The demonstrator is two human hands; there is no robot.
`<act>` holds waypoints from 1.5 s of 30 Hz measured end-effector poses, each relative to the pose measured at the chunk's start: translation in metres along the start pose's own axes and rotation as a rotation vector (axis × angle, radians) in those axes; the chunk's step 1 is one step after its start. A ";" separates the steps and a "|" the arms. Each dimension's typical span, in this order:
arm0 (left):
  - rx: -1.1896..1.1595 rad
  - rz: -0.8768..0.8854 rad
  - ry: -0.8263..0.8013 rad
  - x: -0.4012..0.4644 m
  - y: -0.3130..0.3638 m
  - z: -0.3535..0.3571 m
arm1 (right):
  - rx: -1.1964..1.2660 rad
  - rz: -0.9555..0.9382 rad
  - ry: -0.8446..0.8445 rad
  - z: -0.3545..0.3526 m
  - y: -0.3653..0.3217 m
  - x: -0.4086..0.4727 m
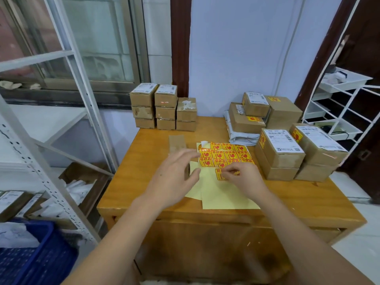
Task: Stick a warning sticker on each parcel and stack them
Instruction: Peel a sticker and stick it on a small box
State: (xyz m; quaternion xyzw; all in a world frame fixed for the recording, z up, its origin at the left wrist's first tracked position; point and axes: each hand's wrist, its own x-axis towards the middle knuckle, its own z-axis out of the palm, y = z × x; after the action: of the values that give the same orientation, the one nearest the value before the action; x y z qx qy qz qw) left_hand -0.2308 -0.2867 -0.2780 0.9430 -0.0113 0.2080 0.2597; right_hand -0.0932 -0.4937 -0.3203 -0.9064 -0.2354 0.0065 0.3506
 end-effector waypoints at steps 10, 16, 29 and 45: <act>0.087 0.078 -0.305 0.014 0.025 0.077 | -0.177 -0.159 0.090 0.023 0.038 -0.005; 0.158 -0.067 -0.273 0.017 0.018 0.111 | -0.225 -0.211 0.122 0.025 0.041 -0.005; 0.191 -0.077 -0.226 0.016 0.013 0.117 | -0.359 -0.222 0.119 0.026 0.032 -0.009; 0.023 -0.166 -0.169 0.016 0.011 0.118 | -0.320 -0.220 0.199 0.023 0.027 -0.018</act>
State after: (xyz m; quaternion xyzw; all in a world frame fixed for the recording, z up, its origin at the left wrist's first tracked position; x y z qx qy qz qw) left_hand -0.1725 -0.3534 -0.3578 0.9577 0.0471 0.1056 0.2635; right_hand -0.1019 -0.5042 -0.3571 -0.9156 -0.2951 -0.1587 0.2224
